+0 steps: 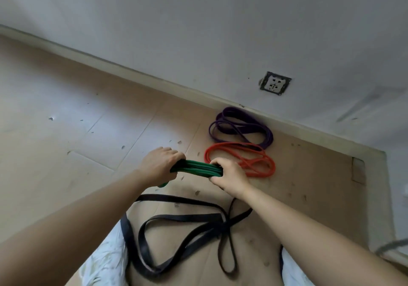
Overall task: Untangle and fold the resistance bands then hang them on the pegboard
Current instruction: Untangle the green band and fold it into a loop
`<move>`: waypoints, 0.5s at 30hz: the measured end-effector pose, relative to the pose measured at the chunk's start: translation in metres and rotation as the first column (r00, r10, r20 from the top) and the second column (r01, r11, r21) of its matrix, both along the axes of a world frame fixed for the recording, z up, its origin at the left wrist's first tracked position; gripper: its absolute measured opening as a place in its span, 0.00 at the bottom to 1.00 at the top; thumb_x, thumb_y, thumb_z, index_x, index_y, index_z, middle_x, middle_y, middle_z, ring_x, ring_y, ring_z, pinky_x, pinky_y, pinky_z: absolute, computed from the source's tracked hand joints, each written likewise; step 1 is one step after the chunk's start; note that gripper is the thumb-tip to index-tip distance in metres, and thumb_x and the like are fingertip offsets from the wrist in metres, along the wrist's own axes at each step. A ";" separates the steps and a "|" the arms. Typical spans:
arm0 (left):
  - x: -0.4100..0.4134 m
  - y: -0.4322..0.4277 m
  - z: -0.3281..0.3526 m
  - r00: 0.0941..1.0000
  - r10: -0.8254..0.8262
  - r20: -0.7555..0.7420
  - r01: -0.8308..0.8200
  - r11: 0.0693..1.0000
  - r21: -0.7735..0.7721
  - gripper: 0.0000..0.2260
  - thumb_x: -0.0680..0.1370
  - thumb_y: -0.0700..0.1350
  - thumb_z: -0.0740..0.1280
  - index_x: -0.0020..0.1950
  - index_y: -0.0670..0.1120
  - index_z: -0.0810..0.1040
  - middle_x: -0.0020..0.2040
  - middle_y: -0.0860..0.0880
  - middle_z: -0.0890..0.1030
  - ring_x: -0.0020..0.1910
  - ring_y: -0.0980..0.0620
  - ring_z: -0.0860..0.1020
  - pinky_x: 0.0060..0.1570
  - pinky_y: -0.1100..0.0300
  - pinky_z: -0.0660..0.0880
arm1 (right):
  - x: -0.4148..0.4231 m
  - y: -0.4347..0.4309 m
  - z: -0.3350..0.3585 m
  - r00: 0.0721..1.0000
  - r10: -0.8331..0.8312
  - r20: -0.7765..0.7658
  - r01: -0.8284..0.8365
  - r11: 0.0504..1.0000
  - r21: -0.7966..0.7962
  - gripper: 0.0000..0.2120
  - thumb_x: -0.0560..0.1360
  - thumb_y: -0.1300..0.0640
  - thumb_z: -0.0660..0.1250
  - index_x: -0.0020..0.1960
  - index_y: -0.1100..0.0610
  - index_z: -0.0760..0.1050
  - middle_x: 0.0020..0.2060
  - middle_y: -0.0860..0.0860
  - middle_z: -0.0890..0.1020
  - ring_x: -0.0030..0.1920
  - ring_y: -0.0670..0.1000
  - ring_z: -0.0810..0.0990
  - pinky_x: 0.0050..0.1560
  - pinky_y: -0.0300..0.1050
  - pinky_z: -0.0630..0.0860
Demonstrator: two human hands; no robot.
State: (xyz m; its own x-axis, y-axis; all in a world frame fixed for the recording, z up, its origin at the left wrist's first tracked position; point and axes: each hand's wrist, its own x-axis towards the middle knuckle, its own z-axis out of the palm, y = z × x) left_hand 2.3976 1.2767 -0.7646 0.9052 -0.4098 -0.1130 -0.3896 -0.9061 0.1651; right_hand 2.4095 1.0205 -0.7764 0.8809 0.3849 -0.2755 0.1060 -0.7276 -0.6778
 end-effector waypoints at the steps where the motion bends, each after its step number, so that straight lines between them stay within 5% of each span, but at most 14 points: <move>1: 0.003 0.005 -0.012 1.000 -0.005 -0.010 0.005 1.000 0.008 0.14 0.74 0.46 0.70 0.60 0.51 0.80 0.49 0.52 0.84 0.48 0.48 0.80 0.48 0.55 0.76 | 0.001 0.004 -0.016 1.000 -0.012 -0.011 0.012 1.000 -0.006 0.15 0.68 0.53 0.73 0.54 0.47 0.79 0.46 0.46 0.82 0.50 0.49 0.79 0.48 0.48 0.76; 8: 0.007 0.003 -0.080 0.991 -0.069 -0.119 0.076 0.995 0.060 0.23 0.68 0.53 0.73 0.63 0.57 0.78 0.59 0.55 0.83 0.65 0.47 0.76 0.65 0.47 0.68 | -0.016 -0.014 -0.088 0.999 -0.034 0.020 0.038 0.983 -0.182 0.29 0.67 0.43 0.77 0.66 0.48 0.77 0.56 0.46 0.79 0.58 0.52 0.75 0.59 0.47 0.74; 11: 0.008 0.006 -0.091 0.969 -0.033 -0.243 0.022 0.999 -0.049 0.35 0.66 0.59 0.73 0.72 0.56 0.71 0.70 0.53 0.75 0.73 0.44 0.66 0.72 0.45 0.64 | -0.028 -0.029 -0.096 0.998 -0.032 0.062 0.048 0.961 -0.273 0.41 0.62 0.35 0.77 0.73 0.43 0.71 0.56 0.46 0.74 0.59 0.52 0.71 0.61 0.49 0.74; 15: 0.004 0.012 -0.093 0.955 -0.039 -0.295 0.046 0.999 0.016 0.52 0.62 0.69 0.74 0.81 0.56 0.56 0.80 0.50 0.61 0.78 0.40 0.55 0.77 0.43 0.59 | -0.038 -0.039 -0.097 0.999 -0.006 0.033 0.017 0.940 -0.340 0.51 0.62 0.35 0.78 0.78 0.37 0.58 0.60 0.49 0.67 0.63 0.53 0.67 0.65 0.53 0.72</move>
State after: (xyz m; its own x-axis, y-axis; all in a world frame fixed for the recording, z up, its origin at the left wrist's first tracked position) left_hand 2.4013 1.2890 -0.8579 0.8119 -0.4417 -0.3817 -0.3651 -0.8944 0.2585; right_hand 2.3719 0.9818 -0.8730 0.8948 0.2632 -0.3605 0.1139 -0.9155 -0.3858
